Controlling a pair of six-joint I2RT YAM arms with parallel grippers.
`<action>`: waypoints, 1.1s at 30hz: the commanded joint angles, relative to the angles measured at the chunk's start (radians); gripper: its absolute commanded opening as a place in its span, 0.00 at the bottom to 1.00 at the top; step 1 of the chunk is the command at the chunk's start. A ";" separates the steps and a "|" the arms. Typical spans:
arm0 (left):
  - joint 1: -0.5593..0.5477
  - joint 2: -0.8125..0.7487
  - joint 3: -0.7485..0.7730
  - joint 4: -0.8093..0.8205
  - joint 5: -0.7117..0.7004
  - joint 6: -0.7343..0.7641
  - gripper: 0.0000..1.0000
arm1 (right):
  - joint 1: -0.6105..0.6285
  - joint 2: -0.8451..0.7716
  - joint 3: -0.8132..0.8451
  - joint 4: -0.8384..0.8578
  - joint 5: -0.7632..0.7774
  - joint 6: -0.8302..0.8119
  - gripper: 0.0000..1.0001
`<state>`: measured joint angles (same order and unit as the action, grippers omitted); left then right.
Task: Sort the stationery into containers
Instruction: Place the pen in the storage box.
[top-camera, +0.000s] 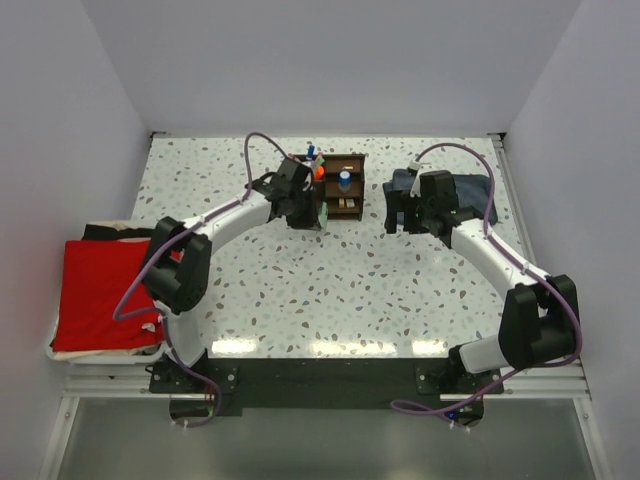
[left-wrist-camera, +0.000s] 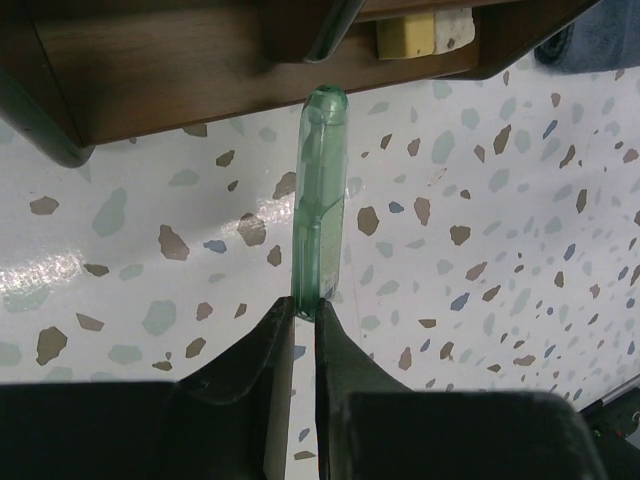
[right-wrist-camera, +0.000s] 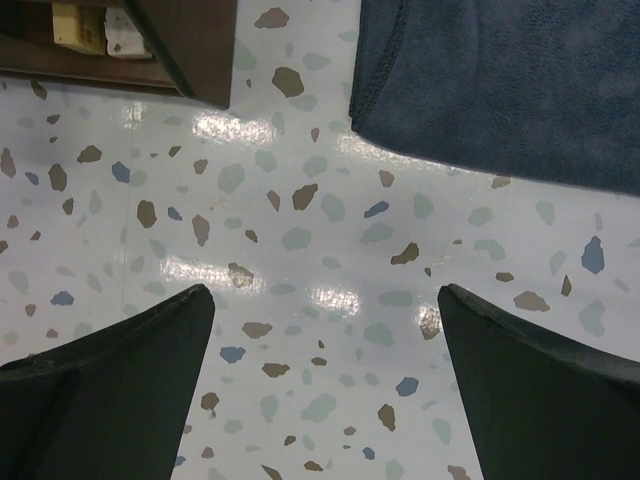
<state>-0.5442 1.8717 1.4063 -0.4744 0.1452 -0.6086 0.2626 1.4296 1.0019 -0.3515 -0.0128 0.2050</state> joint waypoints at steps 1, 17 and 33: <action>-0.005 0.029 0.036 0.010 -0.016 0.017 0.00 | -0.003 -0.028 -0.006 0.016 0.010 0.017 0.99; -0.031 0.092 0.109 0.026 -0.016 0.027 0.00 | -0.003 -0.026 -0.026 0.026 0.010 0.020 0.99; -0.039 0.156 0.189 0.056 -0.024 0.055 0.00 | -0.005 -0.023 -0.032 0.039 0.010 0.027 0.99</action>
<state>-0.5774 2.0109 1.5341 -0.4614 0.1322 -0.5816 0.2615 1.4296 0.9737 -0.3435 -0.0128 0.2146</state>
